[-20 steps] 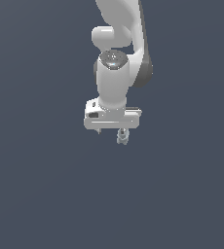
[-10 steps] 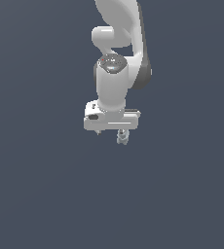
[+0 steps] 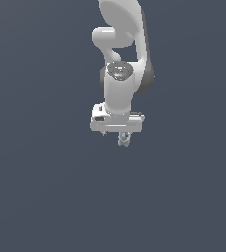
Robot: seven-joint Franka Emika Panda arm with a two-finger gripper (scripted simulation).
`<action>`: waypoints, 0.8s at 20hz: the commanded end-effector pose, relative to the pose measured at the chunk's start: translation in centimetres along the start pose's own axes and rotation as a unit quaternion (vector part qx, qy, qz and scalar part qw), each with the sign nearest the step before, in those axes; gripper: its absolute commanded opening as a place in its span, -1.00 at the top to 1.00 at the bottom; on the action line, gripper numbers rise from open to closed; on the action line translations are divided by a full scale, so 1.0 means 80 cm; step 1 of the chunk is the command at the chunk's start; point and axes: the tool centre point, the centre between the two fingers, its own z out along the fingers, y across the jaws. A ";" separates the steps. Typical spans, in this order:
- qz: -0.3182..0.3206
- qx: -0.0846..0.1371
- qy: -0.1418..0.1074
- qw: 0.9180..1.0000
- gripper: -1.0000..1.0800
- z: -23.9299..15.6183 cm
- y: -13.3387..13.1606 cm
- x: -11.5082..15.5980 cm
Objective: Pick up the object and move it to a goal position.
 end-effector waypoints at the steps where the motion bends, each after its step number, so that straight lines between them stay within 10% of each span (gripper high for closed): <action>1: 0.015 0.002 -0.002 1.000 -0.92 0.013 -0.011 -0.011; 16: 0.094 0.007 -0.011 0.995 -0.92 0.073 -0.056 -0.072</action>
